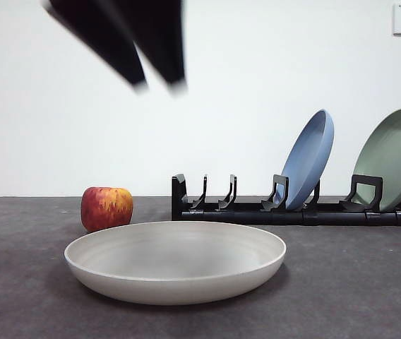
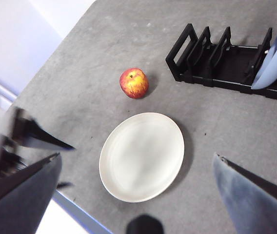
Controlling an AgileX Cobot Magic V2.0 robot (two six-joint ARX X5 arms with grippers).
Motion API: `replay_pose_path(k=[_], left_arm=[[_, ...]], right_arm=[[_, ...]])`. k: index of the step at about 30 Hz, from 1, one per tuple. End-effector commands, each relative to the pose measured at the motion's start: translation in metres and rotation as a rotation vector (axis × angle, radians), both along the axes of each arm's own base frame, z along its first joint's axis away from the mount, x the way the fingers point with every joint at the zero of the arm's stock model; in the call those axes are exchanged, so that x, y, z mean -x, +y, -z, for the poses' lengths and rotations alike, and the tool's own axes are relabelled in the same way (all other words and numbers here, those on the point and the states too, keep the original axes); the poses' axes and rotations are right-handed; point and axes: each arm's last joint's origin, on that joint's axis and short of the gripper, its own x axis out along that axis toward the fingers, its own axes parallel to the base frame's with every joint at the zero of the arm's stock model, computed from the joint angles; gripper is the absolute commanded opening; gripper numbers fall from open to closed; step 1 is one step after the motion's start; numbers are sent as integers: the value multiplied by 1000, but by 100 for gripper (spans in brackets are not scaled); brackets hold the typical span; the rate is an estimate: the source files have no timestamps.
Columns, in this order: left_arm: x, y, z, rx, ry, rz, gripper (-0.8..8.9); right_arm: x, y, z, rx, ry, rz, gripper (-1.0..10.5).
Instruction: Take the yellow plate from the plate rack,put the plate on the table,take the apple from the table,put the apple in the plate
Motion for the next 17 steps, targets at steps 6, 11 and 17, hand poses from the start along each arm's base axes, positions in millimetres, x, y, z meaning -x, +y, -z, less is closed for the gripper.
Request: replay_pose_path(k=[6,11,17], left_arm=[[24,75,-57,341,-82,-191,242],[44,115,-74,468,-155,-277,-7],[59,141,-78,557,-144,-317,-7]], right_arm=[[-24,15,2,-10,-18,-118,747],[-50,42,6,-9,-33,-181,748],[-86,93,18,43,-98,-230,752]])
